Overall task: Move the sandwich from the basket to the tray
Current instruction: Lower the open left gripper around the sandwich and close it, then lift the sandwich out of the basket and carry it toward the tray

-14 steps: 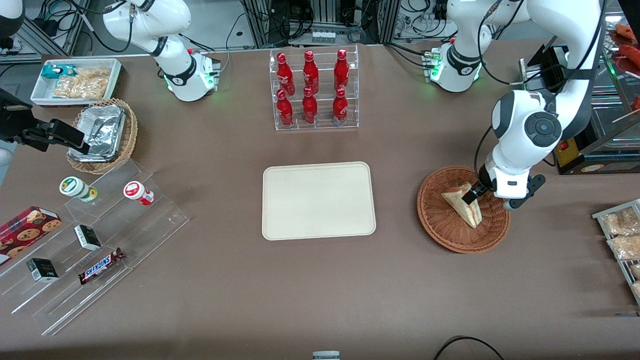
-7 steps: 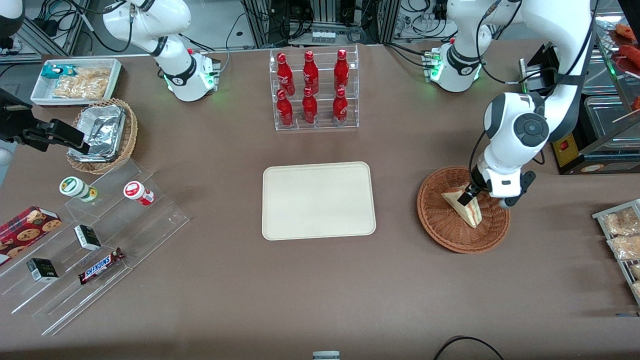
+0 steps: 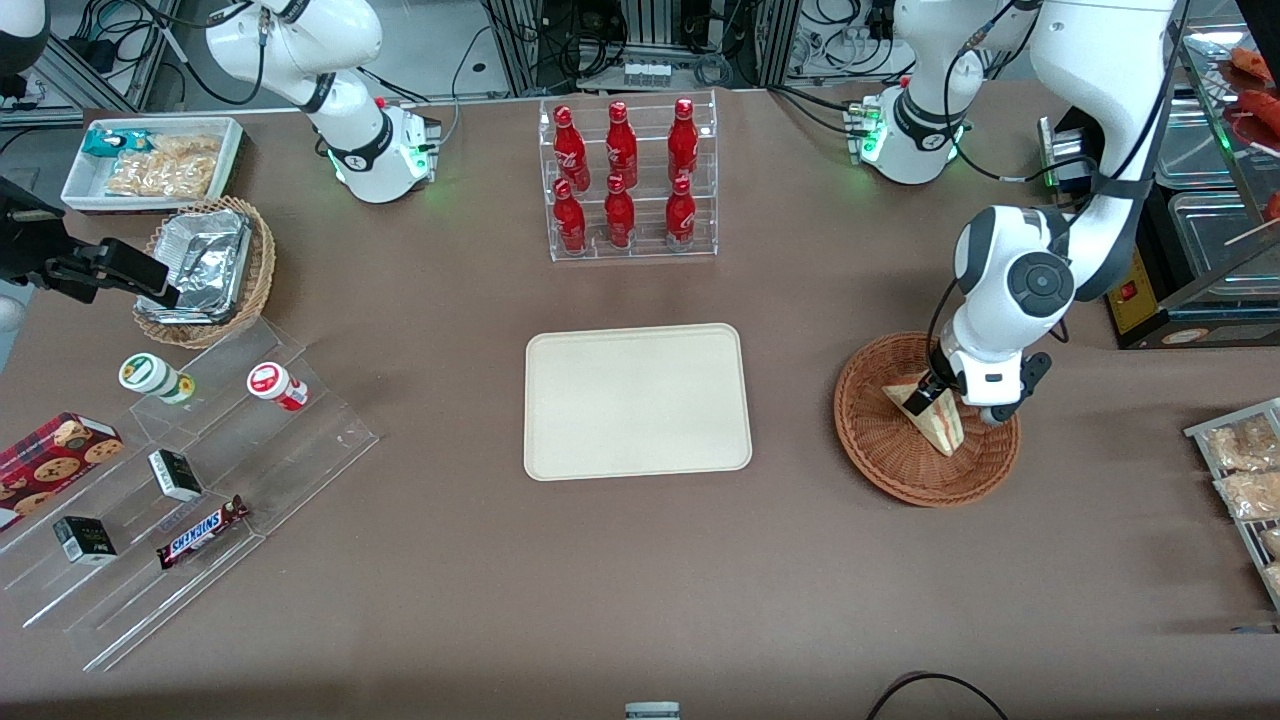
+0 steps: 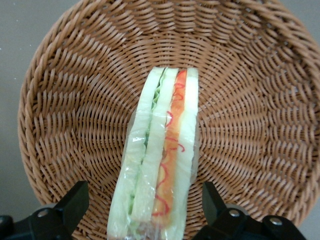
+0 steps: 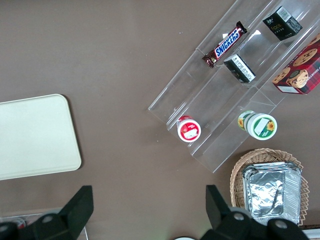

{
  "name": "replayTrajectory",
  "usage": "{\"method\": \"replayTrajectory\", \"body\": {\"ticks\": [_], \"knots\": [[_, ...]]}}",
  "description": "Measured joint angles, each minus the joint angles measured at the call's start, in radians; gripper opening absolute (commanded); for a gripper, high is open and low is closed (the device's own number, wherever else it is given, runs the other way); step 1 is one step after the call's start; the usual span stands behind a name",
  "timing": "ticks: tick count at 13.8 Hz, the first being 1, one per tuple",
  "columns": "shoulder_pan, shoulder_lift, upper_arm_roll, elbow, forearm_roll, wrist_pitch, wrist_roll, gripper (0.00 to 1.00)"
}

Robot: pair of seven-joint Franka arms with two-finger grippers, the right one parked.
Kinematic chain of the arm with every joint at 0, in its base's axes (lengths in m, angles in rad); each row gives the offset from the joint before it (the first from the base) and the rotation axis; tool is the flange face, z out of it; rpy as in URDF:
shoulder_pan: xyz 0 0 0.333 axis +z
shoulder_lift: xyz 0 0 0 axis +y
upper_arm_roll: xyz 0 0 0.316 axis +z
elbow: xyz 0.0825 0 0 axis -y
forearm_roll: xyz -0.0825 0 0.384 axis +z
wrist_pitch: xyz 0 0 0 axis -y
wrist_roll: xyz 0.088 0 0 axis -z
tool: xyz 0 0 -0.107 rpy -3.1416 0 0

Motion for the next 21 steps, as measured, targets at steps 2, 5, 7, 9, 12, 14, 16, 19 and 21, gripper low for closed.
{"method": "replayTrajectory", "body": {"ticks": [2, 5, 7, 9, 12, 14, 16, 19, 21], "knots": [[0.0, 0.01, 0.0, 0.0, 0.0, 0.003, -0.001, 0.5], [0.0, 0.009, 0.0, 0.009, 0.0, 0.003, -0.001, 0.18], [0.0, 0.004, 0.0, 0.02, 0.0, 0.001, -0.001, 0.17], [0.0, -0.002, 0.0, 0.046, 0.0, -0.045, -0.001, 0.17], [-0.007, -0.011, -0.001, 0.109, 0.0, -0.16, 0.004, 0.15], [-0.038, -0.016, -0.002, 0.153, 0.0, -0.23, 0.06, 0.15], [-0.079, -0.019, -0.003, 0.206, 0.0, -0.343, 0.183, 0.15], [-0.156, -0.016, -0.004, 0.25, 0.0, -0.413, 0.26, 0.15], [-0.232, 0.009, -0.006, 0.276, -0.001, -0.413, 0.263, 0.15]]}}
